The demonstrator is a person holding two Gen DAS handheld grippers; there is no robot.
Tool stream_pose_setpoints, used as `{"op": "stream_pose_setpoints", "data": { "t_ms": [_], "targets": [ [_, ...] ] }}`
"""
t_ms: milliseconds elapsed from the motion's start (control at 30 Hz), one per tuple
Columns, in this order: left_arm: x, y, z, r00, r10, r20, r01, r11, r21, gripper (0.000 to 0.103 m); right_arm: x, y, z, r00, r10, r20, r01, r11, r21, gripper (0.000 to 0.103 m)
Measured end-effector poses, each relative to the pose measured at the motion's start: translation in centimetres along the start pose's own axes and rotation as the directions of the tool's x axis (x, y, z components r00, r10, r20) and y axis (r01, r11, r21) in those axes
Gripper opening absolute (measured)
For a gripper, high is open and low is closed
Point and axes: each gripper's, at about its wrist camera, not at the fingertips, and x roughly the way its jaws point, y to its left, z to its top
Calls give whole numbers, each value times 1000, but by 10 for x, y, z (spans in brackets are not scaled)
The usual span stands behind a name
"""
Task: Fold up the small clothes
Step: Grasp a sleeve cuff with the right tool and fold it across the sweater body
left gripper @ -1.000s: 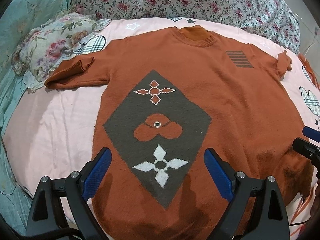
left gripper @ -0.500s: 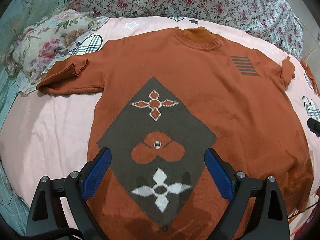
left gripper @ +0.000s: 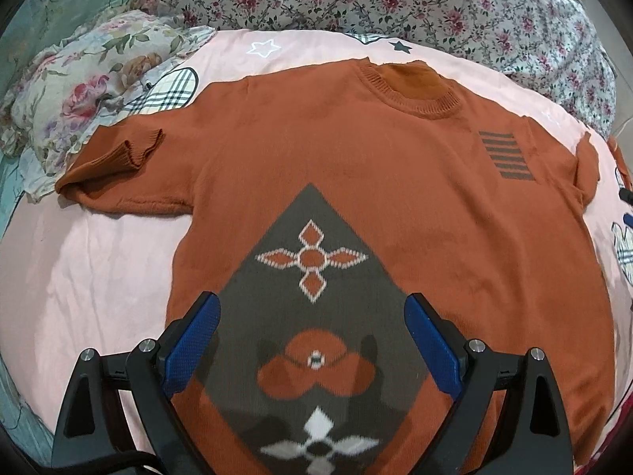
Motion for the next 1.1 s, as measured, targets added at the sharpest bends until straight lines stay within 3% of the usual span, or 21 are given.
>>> {"op": "stream_pose_setpoints", "data": {
  "t_ms": [233, 400, 600, 700, 767, 800, 833, 967, 1100],
  "targets": [
    [21, -5, 16, 1000, 5, -22, -5, 1000, -2, 95, 41, -49, 87, 998, -45, 45, 41, 996, 85, 56],
    [42, -4, 21, 998, 22, -60, -23, 1000, -13, 95, 61, -81, 148, 989, -112, 92, 99, 985, 138, 49],
    [62, 3, 25, 994, 54, -94, -56, 998, -23, 95, 98, -110, 188, 981, -184, 69, 169, 968, 185, 45],
    [67, 3, 27, 994, 56, -97, -58, 998, -23, 95, 117, -119, 197, 984, -171, 42, 160, 966, 202, 44],
    [69, 2, 28, 993, 61, -98, -63, 998, -16, 95, 126, -120, 199, 981, -193, 25, 185, 964, 193, 36],
    [70, 2, 28, 993, 61, -98, -63, 998, -15, 95, 128, -119, 200, 978, -209, 22, 202, 963, 179, 24],
    [69, 2, 29, 994, 58, -96, -60, 998, -16, 95, 127, -117, 200, 979, -202, 27, 194, 966, 173, 9],
    [67, 2, 29, 995, 38, -95, -40, 999, -24, 95, 106, -87, 191, 992, -106, 68, 98, 988, 119, 8],
    [57, 1, 28, 997, 1, -79, -3, 999, -33, 95, 78, -18, 163, 994, 85, 73, -86, 996, 3, 8]
  ]
}}
